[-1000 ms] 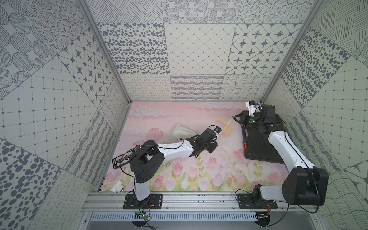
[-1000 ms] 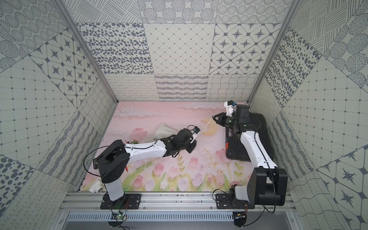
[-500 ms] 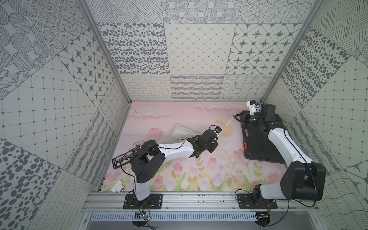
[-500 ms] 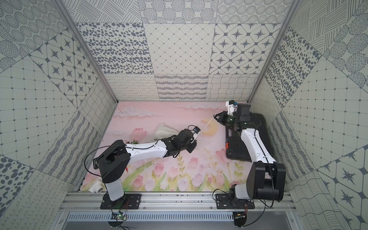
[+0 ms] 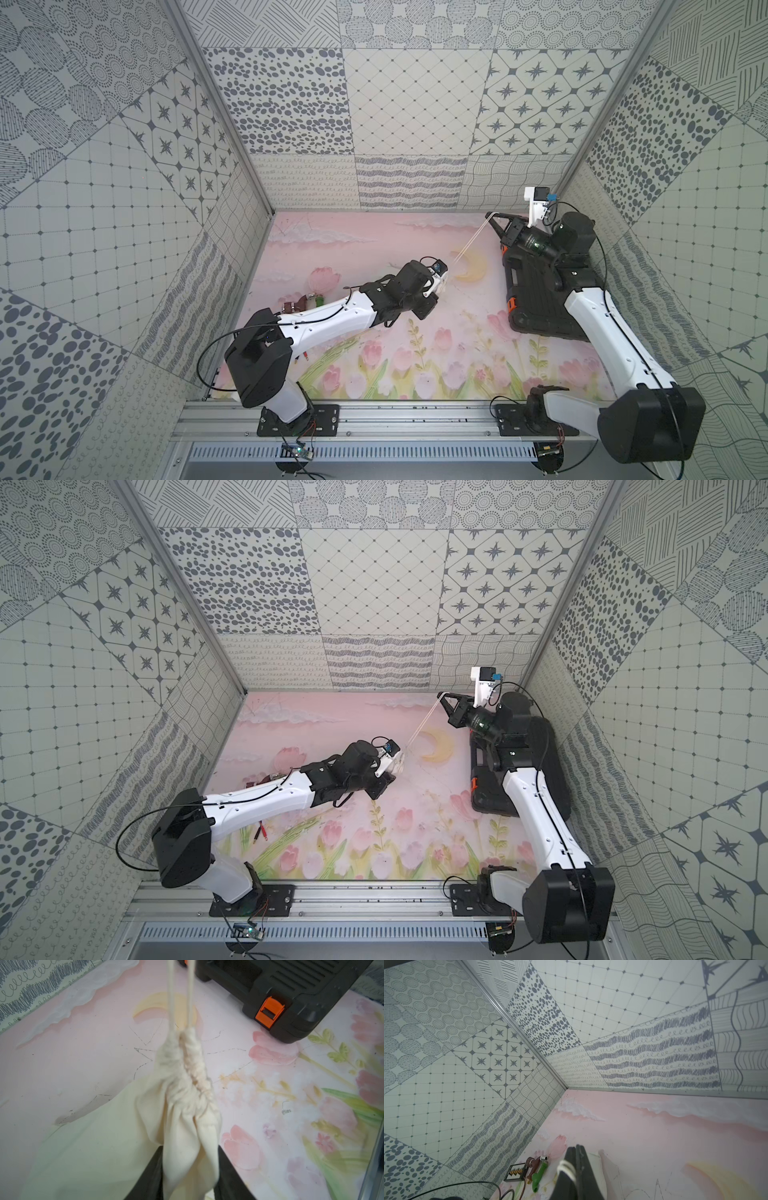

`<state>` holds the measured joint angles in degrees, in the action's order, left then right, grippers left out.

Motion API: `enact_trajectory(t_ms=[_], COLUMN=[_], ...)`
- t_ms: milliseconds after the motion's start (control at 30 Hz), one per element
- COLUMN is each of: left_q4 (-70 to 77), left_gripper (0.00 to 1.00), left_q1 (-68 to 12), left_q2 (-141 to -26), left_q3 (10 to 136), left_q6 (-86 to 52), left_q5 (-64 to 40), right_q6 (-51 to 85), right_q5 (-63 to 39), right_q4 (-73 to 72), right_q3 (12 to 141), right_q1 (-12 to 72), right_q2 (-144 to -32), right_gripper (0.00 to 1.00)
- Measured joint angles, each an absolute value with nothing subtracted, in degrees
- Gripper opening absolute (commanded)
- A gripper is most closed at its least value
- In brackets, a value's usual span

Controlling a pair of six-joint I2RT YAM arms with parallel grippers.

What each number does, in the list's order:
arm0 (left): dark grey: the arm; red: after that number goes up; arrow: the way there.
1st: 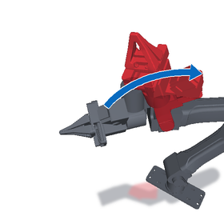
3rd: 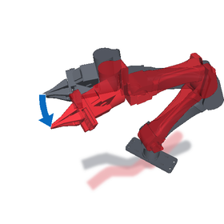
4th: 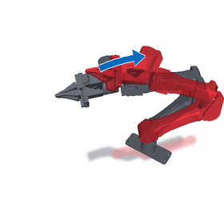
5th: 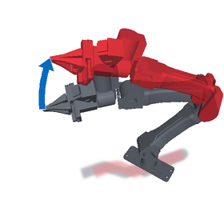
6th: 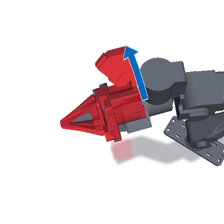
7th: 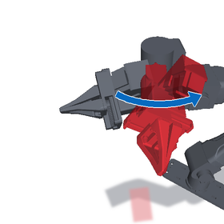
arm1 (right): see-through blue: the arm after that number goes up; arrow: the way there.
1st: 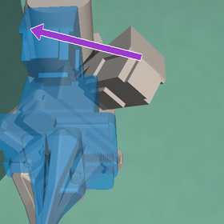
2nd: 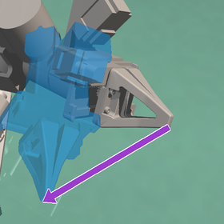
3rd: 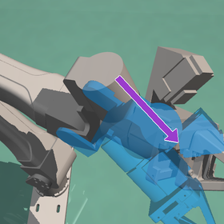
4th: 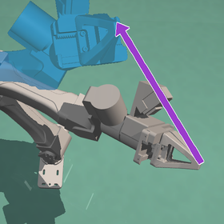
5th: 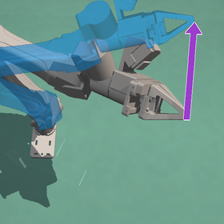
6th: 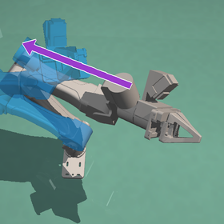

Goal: Close the soil bag
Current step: Frap the soil bag at the center of the board.

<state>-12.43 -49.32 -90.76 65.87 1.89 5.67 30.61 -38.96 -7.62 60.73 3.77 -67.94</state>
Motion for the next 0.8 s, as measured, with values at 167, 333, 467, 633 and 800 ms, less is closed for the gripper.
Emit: enact_trajectory(t_ms=[167,333,467,633,800], left_q4=[-15.0,-13.3,-11.3,-9.4,-8.2], left_gripper=[0.72,0.76,0.63,0.61,0.51], left_q1=[-48.4,-47.0,-45.1,-44.5,-43.7], left_q2=[-89.3,-88.1,-89.7,-94.9,-99.8], left_q3=[67.2,68.9,72.0,77.6,83.0], left_q6=[2.7,2.5,1.4,1.3,1.2], left_q5=[1.4,-2.9,-6.4,-10.8,-15.0], right_q6=[29.4,28.4,27.8,27.4,26.8], right_q5=[-37.6,-36.8,-36.6,-36.6,-36.5], right_q4=[-11.3,-11.4,-11.4,-11.4,-11.4], right_q3=[60.1,59.5,59.4,59.4,58.9], right_q1=[6.4,7.7,8.2,8.4,8.4], right_q2=[-67.0,-67.1,-67.1,-67.1,-67.1], right_gripper=[0.00,0.00,0.00,0.00,0.00])
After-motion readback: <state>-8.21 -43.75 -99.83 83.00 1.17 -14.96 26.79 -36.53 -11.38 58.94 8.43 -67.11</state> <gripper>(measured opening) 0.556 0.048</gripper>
